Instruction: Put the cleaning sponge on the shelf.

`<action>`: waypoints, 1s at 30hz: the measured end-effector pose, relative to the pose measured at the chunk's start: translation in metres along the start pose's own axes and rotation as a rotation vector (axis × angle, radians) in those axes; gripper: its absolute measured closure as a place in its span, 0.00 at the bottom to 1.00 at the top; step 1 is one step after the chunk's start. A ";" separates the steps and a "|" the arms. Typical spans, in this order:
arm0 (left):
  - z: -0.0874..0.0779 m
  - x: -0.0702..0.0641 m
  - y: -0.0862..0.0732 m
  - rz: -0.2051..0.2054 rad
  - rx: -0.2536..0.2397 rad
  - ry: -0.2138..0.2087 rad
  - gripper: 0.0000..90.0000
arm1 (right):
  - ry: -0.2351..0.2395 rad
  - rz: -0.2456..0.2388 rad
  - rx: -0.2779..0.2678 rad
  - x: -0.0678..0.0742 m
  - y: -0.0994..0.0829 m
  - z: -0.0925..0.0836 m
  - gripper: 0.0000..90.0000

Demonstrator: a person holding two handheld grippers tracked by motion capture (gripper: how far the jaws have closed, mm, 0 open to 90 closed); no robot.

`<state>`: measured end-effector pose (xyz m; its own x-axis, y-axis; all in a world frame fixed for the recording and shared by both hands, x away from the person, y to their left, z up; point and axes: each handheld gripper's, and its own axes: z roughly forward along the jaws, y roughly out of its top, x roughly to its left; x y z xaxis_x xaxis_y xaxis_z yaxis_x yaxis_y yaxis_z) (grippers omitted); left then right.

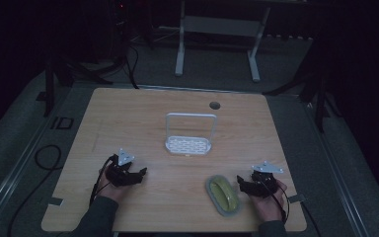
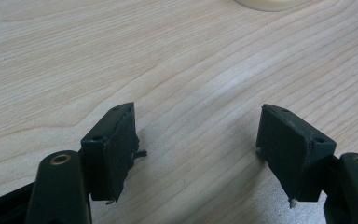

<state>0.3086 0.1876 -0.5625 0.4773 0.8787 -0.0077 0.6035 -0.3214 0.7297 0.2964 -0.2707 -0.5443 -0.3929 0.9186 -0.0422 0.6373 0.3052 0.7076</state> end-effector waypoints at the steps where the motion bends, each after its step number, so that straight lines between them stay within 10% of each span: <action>1: 0.000 0.000 0.000 0.000 0.000 0.000 0.32 | 0.000 0.003 -0.001 0.001 0.000 -0.001 0.30; 30: 0.000 0.000 0.000 0.003 0.001 -0.001 0.31 | -0.084 -0.067 -0.030 0.020 0.018 -0.042 0.44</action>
<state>0.3087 0.1873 -0.5625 0.4798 0.8774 -0.0060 0.6029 -0.3247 0.7287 0.2720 -0.2576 -0.5029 -0.3761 0.9146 -0.1484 0.5907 0.3600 0.7221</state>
